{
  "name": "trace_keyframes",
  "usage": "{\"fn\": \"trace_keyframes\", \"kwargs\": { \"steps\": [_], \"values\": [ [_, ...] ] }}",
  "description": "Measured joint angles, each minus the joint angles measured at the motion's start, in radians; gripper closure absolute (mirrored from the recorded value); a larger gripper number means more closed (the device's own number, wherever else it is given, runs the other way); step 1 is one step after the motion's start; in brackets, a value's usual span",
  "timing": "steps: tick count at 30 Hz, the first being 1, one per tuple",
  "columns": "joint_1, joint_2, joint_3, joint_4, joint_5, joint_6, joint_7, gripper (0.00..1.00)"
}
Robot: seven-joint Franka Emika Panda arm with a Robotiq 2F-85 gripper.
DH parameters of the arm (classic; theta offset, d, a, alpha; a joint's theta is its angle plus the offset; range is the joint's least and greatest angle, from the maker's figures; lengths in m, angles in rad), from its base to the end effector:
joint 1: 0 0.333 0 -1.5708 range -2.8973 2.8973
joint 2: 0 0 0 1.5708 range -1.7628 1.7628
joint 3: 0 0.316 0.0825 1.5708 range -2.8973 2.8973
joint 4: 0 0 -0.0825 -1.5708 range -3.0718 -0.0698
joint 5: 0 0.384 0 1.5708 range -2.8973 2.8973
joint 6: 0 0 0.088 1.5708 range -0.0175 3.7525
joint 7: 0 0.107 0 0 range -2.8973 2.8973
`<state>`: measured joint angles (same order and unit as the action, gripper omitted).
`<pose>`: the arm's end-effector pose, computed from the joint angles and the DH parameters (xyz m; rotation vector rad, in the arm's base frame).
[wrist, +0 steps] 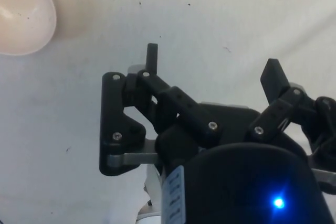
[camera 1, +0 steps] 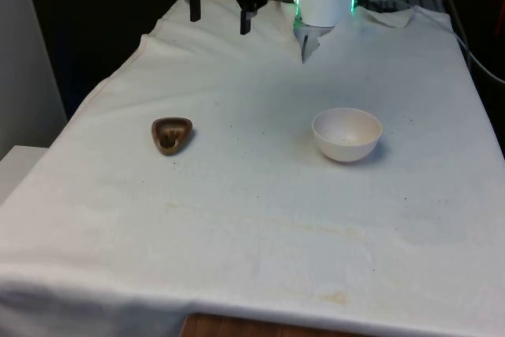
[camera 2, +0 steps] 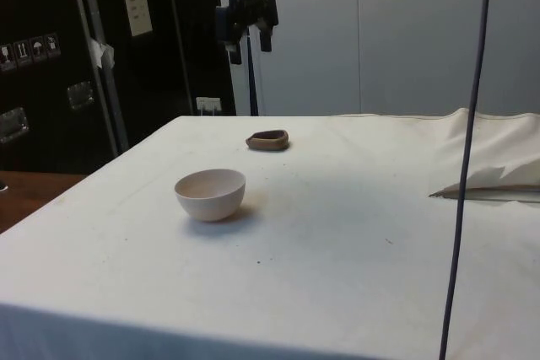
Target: Pour the coffee beans from the cup into the bowl.
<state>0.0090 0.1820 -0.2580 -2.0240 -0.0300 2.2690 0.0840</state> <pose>0.5733 -0.1423 0.3697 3.0286 -0.4714 0.0961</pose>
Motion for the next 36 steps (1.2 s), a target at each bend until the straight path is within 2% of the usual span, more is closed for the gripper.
{"fn": "trace_keyframes", "kwargs": {
  "steps": [27,36],
  "values": [
    [0.000,0.079,-0.026,-0.001,-0.012,0.073,0.137,0.00],
    [0.000,0.086,-0.033,-0.029,-0.027,0.107,0.185,0.00]
  ]
}}
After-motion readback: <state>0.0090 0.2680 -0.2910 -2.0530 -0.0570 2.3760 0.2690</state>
